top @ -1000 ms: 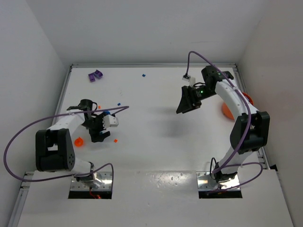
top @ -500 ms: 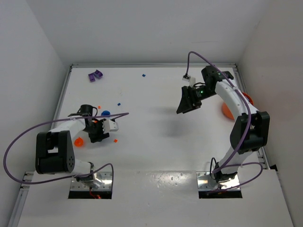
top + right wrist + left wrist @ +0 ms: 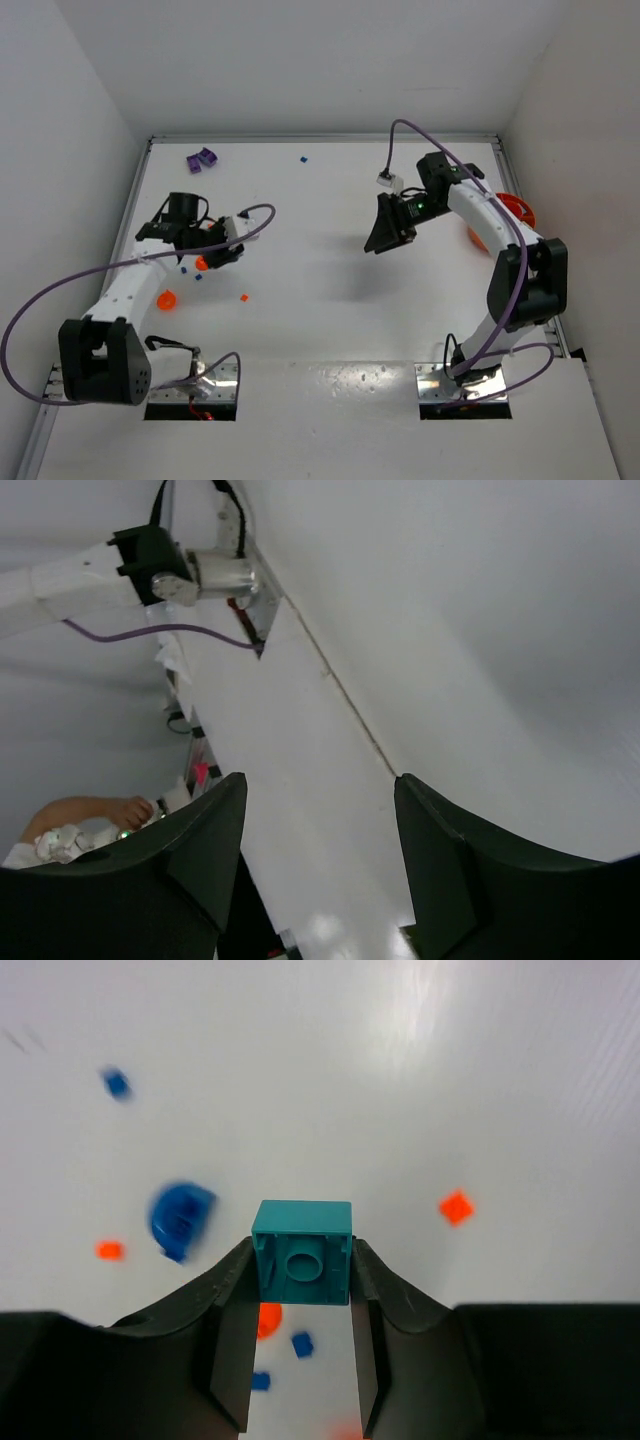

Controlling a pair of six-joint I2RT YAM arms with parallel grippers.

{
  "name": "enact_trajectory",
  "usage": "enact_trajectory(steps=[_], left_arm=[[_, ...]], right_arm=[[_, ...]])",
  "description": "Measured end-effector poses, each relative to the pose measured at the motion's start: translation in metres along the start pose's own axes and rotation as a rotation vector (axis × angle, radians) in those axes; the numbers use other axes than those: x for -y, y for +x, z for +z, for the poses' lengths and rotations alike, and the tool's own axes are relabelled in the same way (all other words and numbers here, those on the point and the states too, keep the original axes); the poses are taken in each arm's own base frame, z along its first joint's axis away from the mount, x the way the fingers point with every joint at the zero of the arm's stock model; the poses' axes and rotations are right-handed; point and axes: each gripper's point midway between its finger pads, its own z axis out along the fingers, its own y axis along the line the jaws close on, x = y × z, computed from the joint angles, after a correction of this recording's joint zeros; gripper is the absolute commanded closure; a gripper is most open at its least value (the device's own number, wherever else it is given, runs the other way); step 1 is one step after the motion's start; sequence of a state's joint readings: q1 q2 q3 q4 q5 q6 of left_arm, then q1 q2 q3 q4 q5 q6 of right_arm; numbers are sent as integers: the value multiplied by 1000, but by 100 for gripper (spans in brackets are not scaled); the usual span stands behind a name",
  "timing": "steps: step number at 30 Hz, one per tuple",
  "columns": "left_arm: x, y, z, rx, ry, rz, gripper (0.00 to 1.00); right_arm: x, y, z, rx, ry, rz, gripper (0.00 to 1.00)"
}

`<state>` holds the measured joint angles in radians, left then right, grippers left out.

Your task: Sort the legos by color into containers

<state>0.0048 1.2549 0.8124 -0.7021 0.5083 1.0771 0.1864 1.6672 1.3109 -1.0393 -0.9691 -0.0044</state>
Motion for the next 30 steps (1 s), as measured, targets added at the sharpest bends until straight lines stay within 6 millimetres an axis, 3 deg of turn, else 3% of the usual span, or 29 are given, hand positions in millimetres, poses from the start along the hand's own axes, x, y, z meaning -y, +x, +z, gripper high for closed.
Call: enact_trajectory(steps=[3, 6, 10, 17, 24, 30], left_arm=[[-10, -83, -24, 196, -43, 16, 71], [8, -165, -48, 392, -7, 40, 71], [45, -223, -61, 523, 99, 20, 71], [82, -277, -50, 565, 250, -39, 70], [75, -297, -33, 541, 241, -72, 68], [75, -301, -25, 525, 228, -85, 67]], right_arm=[[-16, -10, -1, 5, -50, -14, 39], [-37, -41, -8, 48, -104, -87, 39], [-58, -63, -10, 75, -173, -142, 39], [-81, -69, 13, 29, -199, -187, 39], [-93, -65, 27, 1, -207, -197, 39], [-88, -54, 41, -31, -199, -161, 41]])
